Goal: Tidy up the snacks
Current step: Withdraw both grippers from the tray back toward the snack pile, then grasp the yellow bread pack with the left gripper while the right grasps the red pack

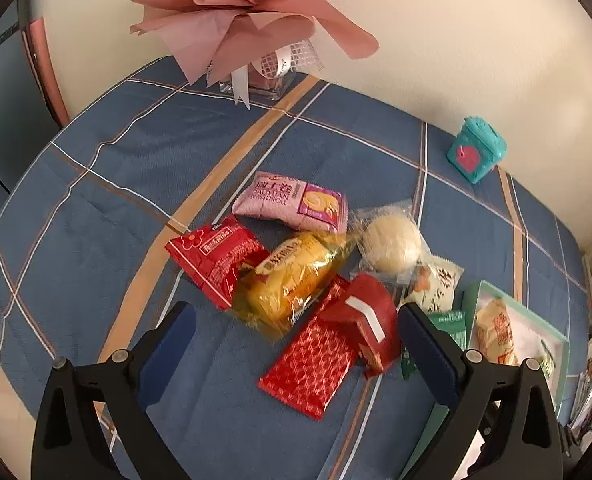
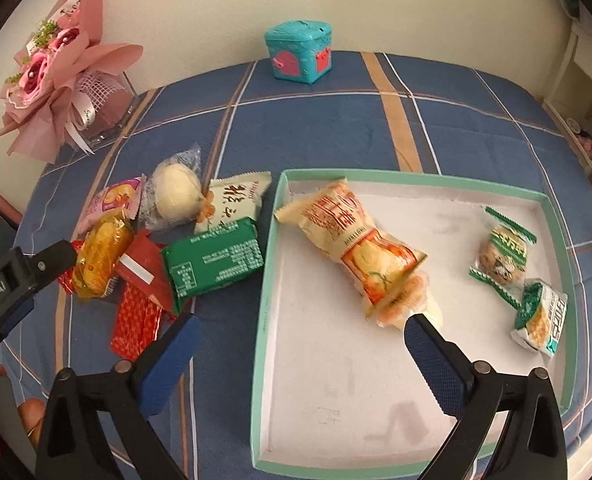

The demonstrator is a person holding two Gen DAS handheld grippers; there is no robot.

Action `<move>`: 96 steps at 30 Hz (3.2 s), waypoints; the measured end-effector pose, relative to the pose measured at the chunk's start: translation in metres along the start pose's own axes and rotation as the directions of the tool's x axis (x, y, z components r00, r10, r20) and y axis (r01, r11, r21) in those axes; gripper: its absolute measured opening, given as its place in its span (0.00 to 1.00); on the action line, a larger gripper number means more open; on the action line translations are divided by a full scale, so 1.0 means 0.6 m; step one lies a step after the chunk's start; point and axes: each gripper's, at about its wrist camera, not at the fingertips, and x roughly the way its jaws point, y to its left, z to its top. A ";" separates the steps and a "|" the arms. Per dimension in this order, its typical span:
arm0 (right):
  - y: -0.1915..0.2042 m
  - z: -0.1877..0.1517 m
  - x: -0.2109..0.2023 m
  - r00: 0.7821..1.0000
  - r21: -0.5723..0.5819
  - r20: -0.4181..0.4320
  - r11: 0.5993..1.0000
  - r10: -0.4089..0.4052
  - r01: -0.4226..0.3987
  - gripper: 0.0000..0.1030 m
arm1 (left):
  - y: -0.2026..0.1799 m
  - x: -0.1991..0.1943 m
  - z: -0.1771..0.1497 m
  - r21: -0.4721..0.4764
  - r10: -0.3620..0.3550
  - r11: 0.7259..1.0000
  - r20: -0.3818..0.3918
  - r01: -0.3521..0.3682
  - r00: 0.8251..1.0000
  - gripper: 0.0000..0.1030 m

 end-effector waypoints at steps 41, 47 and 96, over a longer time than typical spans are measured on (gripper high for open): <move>0.226 0.051 0.086 0.975 -0.311 -0.025 0.925 0.221 -0.217 0.62 | 0.045 0.089 0.078 -0.013 -0.159 0.987 -0.129 0.159 0.979 0.73; 0.212 0.050 0.107 0.965 -0.270 -0.071 0.927 0.252 -0.262 0.61 | 0.035 0.094 0.073 0.004 -0.178 0.984 -0.138 0.180 0.974 0.68; 0.167 0.051 0.091 0.953 -0.265 -0.105 0.916 0.283 -0.302 0.41 | 0.050 0.110 0.042 -0.084 -0.191 0.981 -0.207 0.177 0.959 0.38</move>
